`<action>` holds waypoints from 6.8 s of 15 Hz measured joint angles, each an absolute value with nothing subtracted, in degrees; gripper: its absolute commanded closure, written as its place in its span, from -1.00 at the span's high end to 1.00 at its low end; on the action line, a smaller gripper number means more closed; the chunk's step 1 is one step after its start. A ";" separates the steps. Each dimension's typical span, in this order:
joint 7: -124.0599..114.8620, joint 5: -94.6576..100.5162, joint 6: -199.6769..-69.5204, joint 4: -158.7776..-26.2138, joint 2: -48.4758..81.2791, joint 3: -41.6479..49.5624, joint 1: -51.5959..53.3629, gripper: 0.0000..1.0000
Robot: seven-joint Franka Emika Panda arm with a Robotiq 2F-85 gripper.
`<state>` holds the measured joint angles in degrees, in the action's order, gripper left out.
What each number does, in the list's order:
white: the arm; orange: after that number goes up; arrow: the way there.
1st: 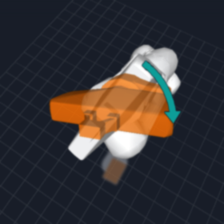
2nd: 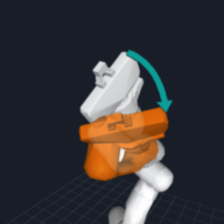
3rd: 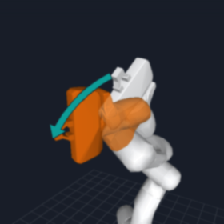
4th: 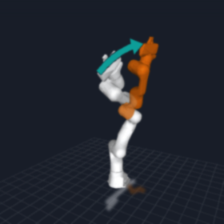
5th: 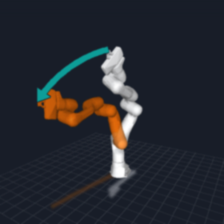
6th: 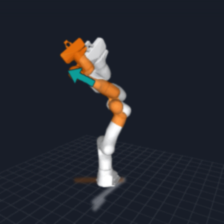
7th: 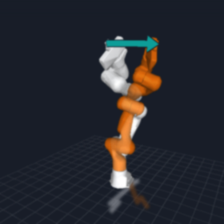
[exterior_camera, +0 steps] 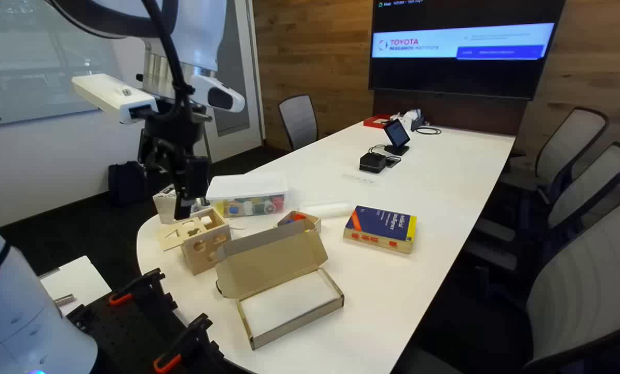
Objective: Remove the white paper from the box and put it on the table
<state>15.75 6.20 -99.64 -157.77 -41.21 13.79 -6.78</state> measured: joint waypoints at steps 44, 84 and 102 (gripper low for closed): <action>6.37 -23.23 -167.43 -130.44 44.76 -4.02 -19.75 -1.00; -6.43 -13.16 -153.89 -131.90 38.05 4.97 -8.35 1.00; -12.93 -9.25 -147.65 -124.79 44.59 9.04 -3.59 1.00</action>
<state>-12.93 -9.25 -147.65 -124.79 44.59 9.04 -3.59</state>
